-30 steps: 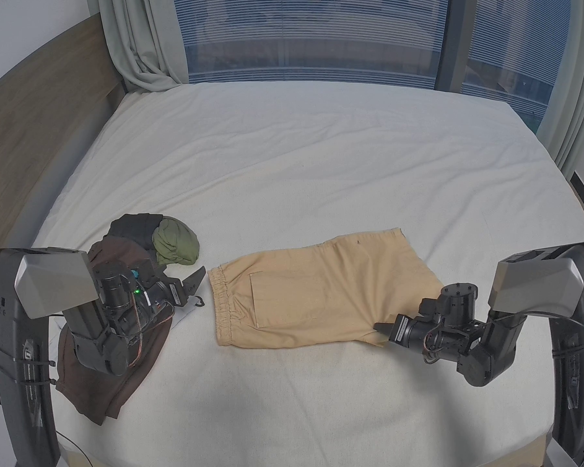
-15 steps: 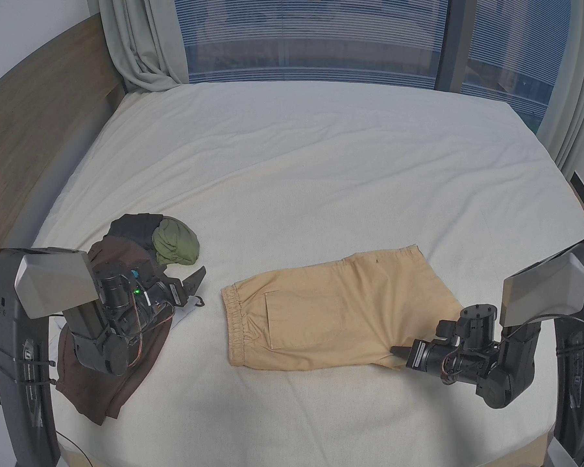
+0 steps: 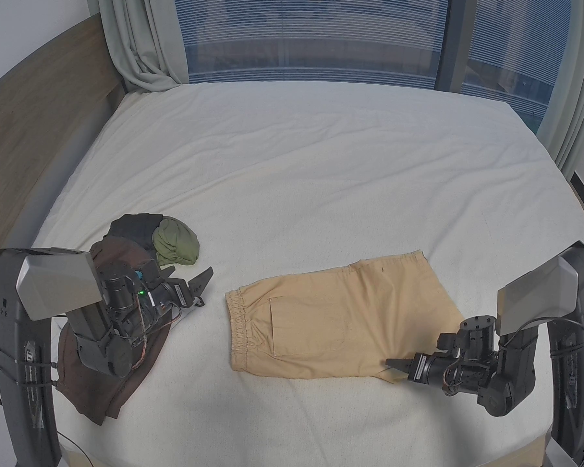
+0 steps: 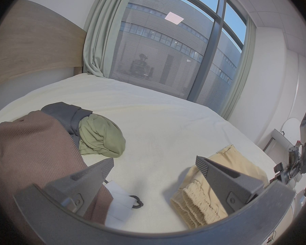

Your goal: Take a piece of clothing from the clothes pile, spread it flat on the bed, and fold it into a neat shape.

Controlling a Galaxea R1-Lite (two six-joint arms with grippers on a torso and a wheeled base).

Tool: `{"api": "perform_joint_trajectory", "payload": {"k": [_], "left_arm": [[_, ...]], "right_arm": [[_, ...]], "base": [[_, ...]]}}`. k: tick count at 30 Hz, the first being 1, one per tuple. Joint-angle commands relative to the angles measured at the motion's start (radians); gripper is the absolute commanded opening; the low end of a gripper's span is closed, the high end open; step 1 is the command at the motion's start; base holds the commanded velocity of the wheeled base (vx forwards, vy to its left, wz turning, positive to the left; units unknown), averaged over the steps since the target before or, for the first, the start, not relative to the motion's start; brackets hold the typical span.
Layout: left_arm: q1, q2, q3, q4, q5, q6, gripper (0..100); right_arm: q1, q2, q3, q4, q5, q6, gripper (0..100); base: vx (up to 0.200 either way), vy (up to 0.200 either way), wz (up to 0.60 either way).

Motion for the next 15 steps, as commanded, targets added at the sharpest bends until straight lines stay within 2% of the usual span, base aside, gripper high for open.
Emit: {"api": "perform_joint_trajectory", "payload": {"k": [1,7,8,15], "left_arm": [[-0.01,-0.003,0.008,0.0,-0.026,-0.004,100],[-0.015,-0.008,0.019,0.0,-0.065,-0.006,100],[-0.013,-0.008,0.023,0.0,-0.092,-0.008,100],[-0.01,-0.004,0.029,0.001,-0.141,-0.008,100]], "right_arm": [[0.009,-0.008,0.043,-0.003,0.002,-0.011,100],[0.034,-0.037,0.115,-0.005,0.004,-0.042,100],[0.052,-0.051,0.143,-0.005,0.004,-0.042,100],[0.124,-0.111,0.201,-0.028,0.014,-0.042,100]], "base": [[0.0,0.0,0.0],[0.0,0.0,0.0],[0.0,0.0,0.0],[0.0,0.0,0.0]]}}
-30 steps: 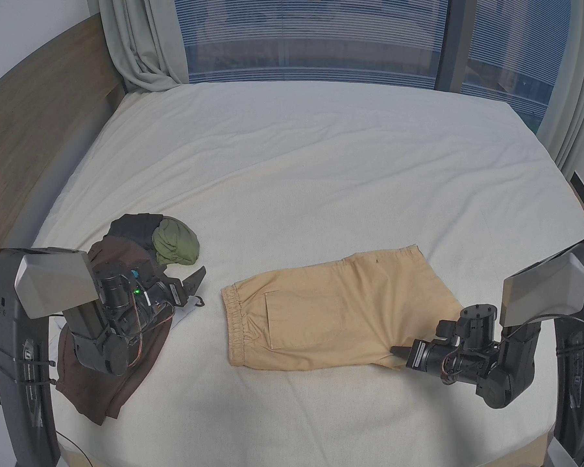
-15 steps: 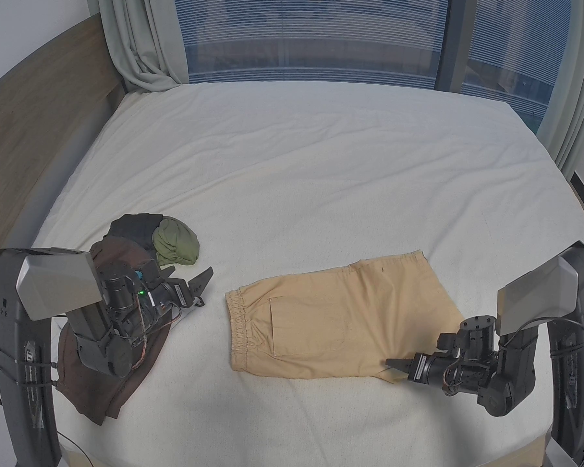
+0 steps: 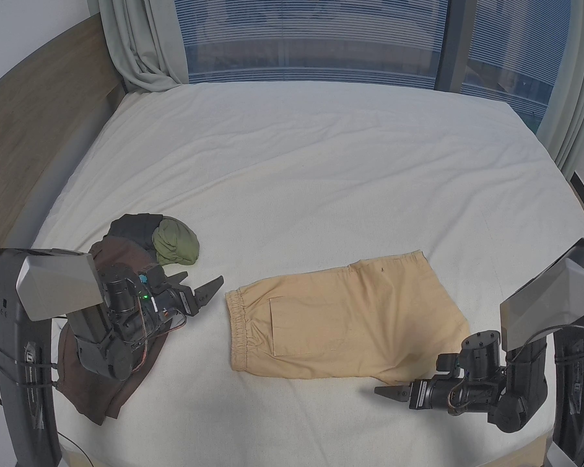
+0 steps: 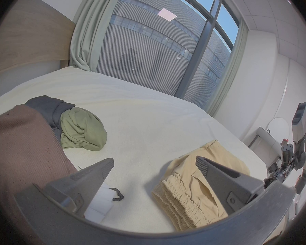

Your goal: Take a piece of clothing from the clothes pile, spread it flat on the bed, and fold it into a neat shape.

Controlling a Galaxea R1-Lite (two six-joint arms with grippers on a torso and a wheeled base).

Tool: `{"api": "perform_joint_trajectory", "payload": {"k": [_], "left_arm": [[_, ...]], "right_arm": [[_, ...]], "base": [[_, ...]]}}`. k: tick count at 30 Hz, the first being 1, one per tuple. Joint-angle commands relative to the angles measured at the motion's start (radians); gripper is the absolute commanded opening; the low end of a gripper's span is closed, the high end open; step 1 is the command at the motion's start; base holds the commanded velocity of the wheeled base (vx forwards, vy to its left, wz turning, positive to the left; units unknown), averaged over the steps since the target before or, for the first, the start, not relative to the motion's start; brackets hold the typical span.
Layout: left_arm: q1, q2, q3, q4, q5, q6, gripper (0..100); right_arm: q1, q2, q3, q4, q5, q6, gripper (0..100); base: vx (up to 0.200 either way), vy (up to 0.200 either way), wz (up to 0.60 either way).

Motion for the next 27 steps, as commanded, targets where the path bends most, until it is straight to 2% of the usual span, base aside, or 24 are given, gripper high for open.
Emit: {"api": "perform_joint_trajectory", "payload": {"k": [1,10,12,17,22,27], "left_arm": [[0.0,-0.001,0.018,0.001,-0.027,-0.009,100],[-0.019,-0.021,0.057,-0.001,-0.08,-0.112,100],[-0.036,-0.023,0.06,-0.001,-0.078,-0.144,100],[-0.042,-0.021,0.075,-0.001,-0.078,-0.155,100],[-0.051,-0.027,0.12,0.001,-0.083,-0.169,100],[-0.068,-0.019,0.14,0.001,-0.089,-0.2,100]], "right_arm": [[0.054,-0.061,0.028,-0.013,0.004,0.002,100],[0.057,-0.143,-0.09,-0.013,0.025,0.013,100],[0.051,-0.147,-0.121,-0.013,0.034,0.034,100],[0.04,-0.149,-0.185,-0.014,0.074,0.119,100],[0.023,-0.143,-0.199,-0.014,0.074,0.119,100],[-0.041,-0.15,-0.208,-0.013,0.074,0.105,100]], "base": [[0.0,0.0,0.0],[0.0,0.0,0.0],[0.0,0.0,0.0],[0.0,0.0,0.0],[0.0,0.0,0.0],[0.0,0.0,0.0]]}}
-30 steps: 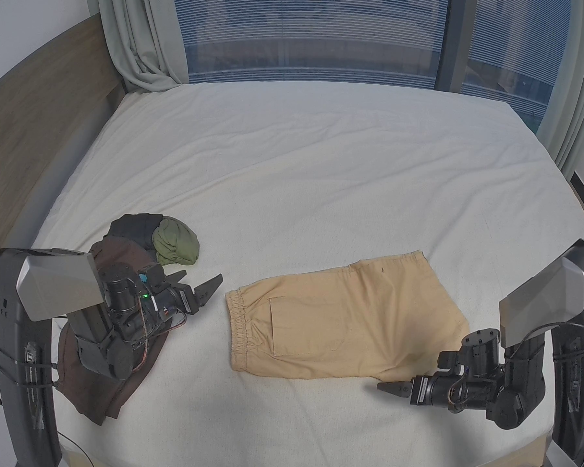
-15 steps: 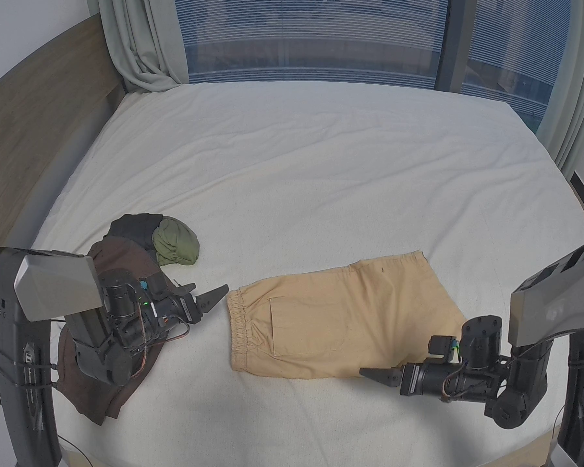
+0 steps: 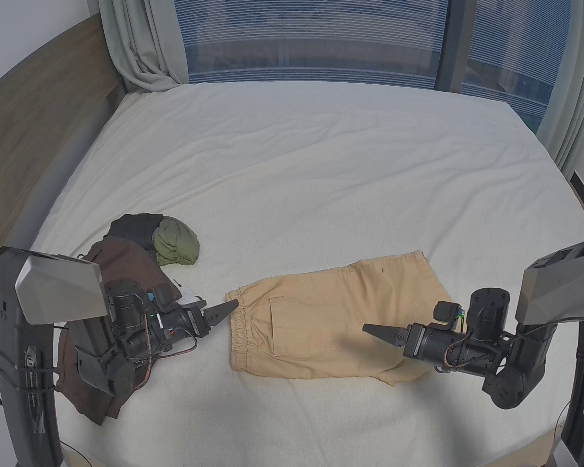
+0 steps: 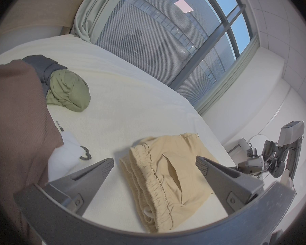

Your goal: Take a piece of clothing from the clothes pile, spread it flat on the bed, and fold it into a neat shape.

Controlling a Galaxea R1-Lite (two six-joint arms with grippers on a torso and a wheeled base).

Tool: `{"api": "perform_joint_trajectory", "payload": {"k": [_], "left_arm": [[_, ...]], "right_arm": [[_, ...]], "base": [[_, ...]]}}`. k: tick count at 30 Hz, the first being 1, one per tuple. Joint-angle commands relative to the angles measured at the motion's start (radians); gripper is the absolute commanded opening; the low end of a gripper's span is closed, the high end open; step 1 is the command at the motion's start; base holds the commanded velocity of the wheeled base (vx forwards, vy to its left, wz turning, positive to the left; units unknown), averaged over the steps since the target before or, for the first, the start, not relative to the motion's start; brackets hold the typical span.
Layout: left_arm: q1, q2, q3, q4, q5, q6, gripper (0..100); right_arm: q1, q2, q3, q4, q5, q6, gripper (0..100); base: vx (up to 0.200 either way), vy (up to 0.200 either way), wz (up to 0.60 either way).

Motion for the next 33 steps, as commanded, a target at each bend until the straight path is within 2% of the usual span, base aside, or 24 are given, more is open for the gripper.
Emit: {"api": "perform_joint_trajectory", "payload": {"k": [1,4,8,25,33], "left_arm": [[-0.012,0.004,0.014,0.0,-0.008,-0.014,100],[-0.023,0.004,0.022,0.0,-0.013,-0.043,100],[-0.026,0.007,0.028,0.0,-0.013,-0.072,100],[-0.041,0.159,-0.012,0.0,-0.008,-0.07,100],[-0.052,0.167,-0.016,0.0,-0.011,-0.073,100]], "right_arm": [[-0.047,-0.007,-0.009,0.0,0.0,-0.012,100],[-0.081,-0.005,-0.011,0.0,0.002,-0.029,100],[-0.087,-0.002,-0.016,0.0,0.0,-0.032,100],[-0.087,0.004,-0.016,0.0,0.0,-0.032,100],[-0.079,0.005,-0.012,0.0,0.0,-0.034,100]], "base": [[0.0,0.0,0.0],[0.0,0.0,0.0],[0.0,0.0,0.0],[0.0,0.0,0.0],[0.0,0.0,0.0]]}}
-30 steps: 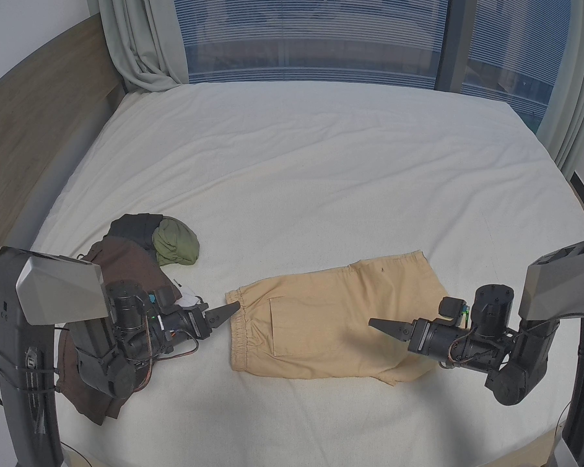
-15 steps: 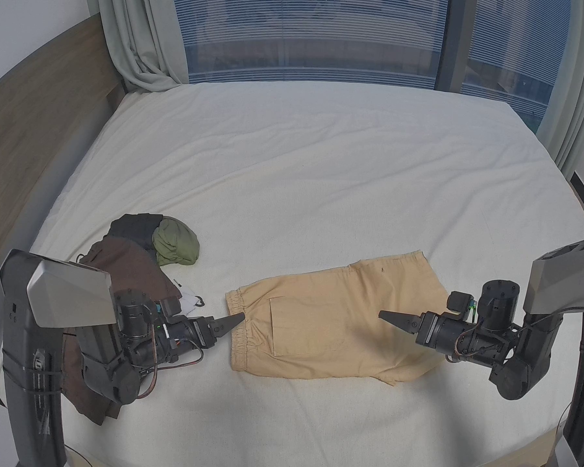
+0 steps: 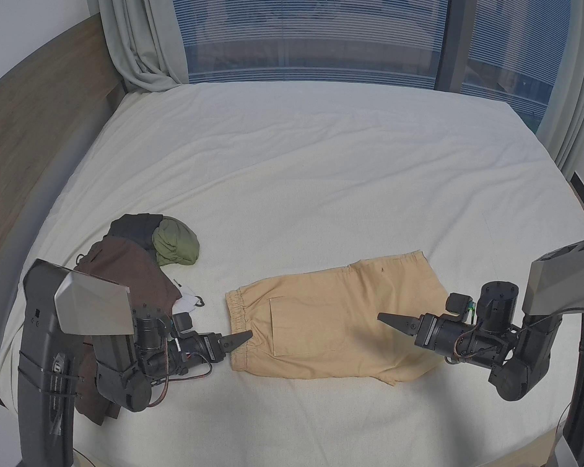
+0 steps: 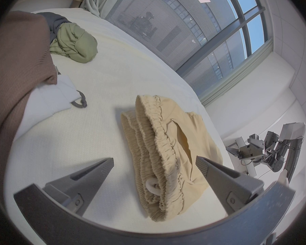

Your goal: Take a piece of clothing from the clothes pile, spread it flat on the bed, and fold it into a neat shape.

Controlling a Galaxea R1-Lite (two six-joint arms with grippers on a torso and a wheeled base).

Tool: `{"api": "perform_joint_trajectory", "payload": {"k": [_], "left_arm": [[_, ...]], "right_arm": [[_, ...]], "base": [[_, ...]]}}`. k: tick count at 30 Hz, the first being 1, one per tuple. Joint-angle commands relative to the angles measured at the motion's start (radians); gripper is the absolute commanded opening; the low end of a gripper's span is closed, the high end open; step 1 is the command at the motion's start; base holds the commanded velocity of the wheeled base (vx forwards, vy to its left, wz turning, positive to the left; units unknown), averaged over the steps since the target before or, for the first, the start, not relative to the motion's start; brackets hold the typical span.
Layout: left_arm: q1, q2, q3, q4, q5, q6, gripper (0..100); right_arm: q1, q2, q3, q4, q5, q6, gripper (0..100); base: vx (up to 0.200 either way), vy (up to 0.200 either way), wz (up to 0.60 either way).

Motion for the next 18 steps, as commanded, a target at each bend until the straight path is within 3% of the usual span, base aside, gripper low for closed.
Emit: {"api": "perform_joint_trajectory", "payload": {"k": [1,18], "left_arm": [[-0.009,0.016,-0.005,-0.001,-0.002,-0.001,100],[-0.058,0.055,-0.086,-0.002,0.004,-0.077,100]], "right_arm": [[0.004,0.003,0.001,-0.001,0.001,0.0,100],[0.008,0.007,0.004,-0.001,0.0,0.0,100]], "base": [[0.0,0.0,0.0],[0.0,0.0,0.0]]}}
